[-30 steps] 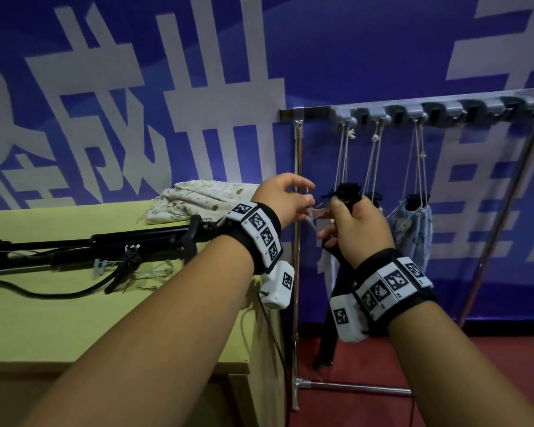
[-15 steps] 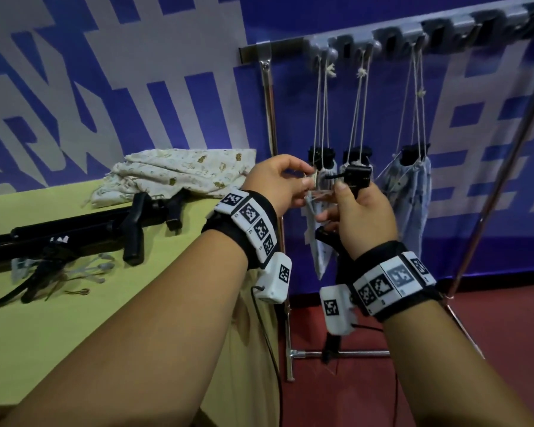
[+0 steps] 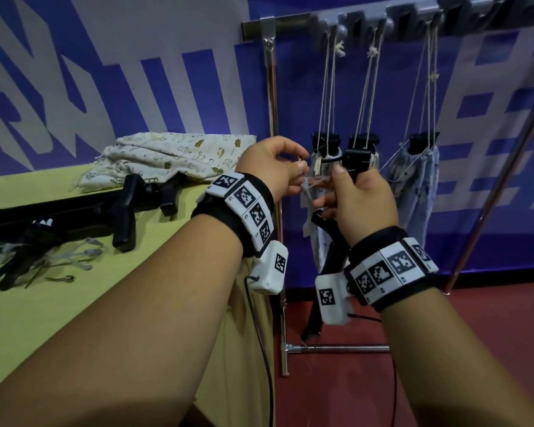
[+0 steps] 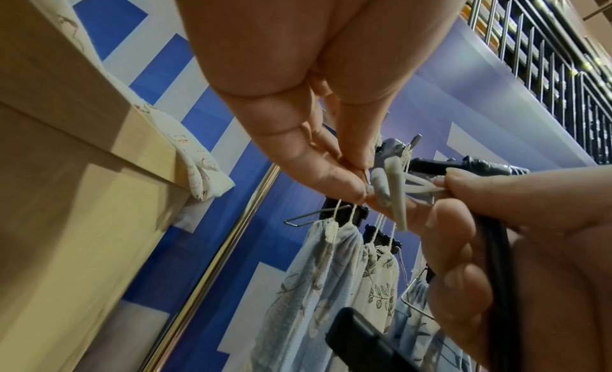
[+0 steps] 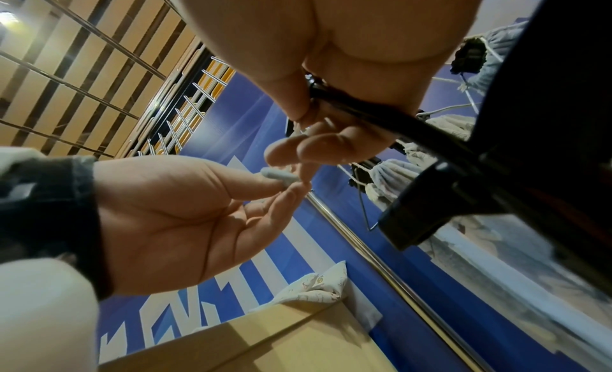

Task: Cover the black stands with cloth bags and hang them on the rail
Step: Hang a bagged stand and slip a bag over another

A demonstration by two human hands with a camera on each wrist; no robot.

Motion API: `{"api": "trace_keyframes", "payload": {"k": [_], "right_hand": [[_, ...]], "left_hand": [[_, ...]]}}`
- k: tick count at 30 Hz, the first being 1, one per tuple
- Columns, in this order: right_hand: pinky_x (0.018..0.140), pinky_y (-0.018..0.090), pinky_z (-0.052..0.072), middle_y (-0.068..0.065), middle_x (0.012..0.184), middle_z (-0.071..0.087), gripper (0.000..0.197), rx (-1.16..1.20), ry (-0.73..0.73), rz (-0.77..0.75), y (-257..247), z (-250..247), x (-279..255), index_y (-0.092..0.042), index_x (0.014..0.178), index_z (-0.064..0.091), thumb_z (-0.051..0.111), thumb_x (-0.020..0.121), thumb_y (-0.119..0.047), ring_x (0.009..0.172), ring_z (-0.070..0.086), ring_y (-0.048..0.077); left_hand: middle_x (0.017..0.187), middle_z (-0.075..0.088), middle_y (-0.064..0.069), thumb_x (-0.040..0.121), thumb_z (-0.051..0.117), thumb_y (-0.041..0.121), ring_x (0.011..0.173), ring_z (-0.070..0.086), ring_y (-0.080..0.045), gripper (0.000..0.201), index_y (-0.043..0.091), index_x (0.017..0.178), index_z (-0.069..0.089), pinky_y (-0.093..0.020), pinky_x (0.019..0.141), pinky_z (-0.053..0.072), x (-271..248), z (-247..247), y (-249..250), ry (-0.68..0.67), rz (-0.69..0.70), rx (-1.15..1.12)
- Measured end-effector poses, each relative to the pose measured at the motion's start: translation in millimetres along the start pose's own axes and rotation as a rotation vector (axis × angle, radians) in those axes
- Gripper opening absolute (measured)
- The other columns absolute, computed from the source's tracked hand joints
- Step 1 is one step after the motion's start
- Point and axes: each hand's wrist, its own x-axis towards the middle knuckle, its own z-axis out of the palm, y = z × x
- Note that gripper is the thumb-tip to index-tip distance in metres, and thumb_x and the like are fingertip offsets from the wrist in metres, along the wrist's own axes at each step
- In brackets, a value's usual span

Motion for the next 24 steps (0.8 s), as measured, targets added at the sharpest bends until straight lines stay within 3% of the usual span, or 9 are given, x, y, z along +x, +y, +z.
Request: {"api": "trace_keyframes", "payload": {"k": [7, 10, 14, 16, 20, 24], "right_hand": [[0.067, 0.054, 0.063, 0.003, 0.091, 0.081, 0.018, 0.025, 0.003, 0.005, -1.4, -0.3, -2.5, -0.015, 0.114, 0.066, 0.056, 0.111, -0.029, 0.061, 0.071, 0.014], [0.069, 0.059, 0.063, 0.0, 0.087, 0.081, 0.016, 0.031, 0.005, 0.015, -1.0, -1.6, -2.9, -0.016, 0.11, 0.066, 0.057, 0.111, -0.03, 0.06, 0.071, 0.014], [0.063, 0.045, 0.059, -0.002, 0.096, 0.082, 0.019, 0.033, -0.007, 0.015, 0.1, -3.3, -1.5, -0.013, 0.115, 0.065, 0.054, 0.112, -0.028, 0.058, 0.069, 0.012], [0.062, 0.041, 0.058, -0.002, 0.095, 0.082, 0.019, 0.044, -0.009, 0.019, 0.6, -3.5, -1.3, -0.012, 0.116, 0.064, 0.054, 0.112, -0.028, 0.058, 0.069, 0.012], [0.05, 0.029, 0.054, -0.005, 0.084, 0.081, 0.02, 0.037, 0.012, 0.006, 0.6, -3.4, -3.0, -0.011, 0.115, 0.066, 0.055, 0.112, -0.027, 0.056, 0.068, 0.01], [0.048, 0.027, 0.053, -0.007, 0.072, 0.076, 0.019, 0.028, 0.036, 0.003, 0.4, -3.5, -3.0, -0.013, 0.11, 0.067, 0.057, 0.111, -0.029, 0.055, 0.067, 0.009]], "left_hand": [[0.101, 0.075, -0.019, 0.096, 0.066, -0.001, 0.077, 0.073, -0.019, 0.015, 0.009, 0.105, 0.073, -0.023, 0.06, 0.058, 1.5, 0.6, -1.8, -0.007, 0.021, 0.014], [0.099, 0.076, -0.017, 0.097, 0.067, 0.0, 0.078, 0.074, -0.02, 0.014, 0.009, 0.105, 0.073, -0.025, 0.062, 0.061, 2.2, 1.0, -0.9, 0.0, 0.025, -0.017], [0.097, 0.075, -0.018, 0.098, 0.064, 0.0, 0.077, 0.074, -0.024, 0.013, 0.006, 0.108, 0.071, -0.032, 0.067, 0.065, 3.0, 0.7, -0.3, -0.002, 0.023, -0.023], [0.095, 0.074, -0.017, 0.098, 0.065, -0.002, 0.076, 0.072, -0.022, 0.014, 0.004, 0.109, 0.071, -0.029, 0.064, 0.064, 1.6, 0.8, -1.2, -0.02, 0.028, -0.002], [0.091, 0.074, -0.014, 0.095, 0.067, -0.004, 0.076, 0.072, -0.019, 0.015, 0.004, 0.107, 0.072, -0.025, 0.061, 0.062, 0.9, 1.3, -2.6, -0.03, 0.043, 0.028], [0.099, 0.076, -0.021, 0.09, 0.073, -0.005, 0.081, 0.073, -0.023, 0.016, 0.005, 0.102, 0.076, -0.025, 0.064, 0.06, 0.6, 2.1, -3.6, -0.047, 0.009, -0.005]]}}
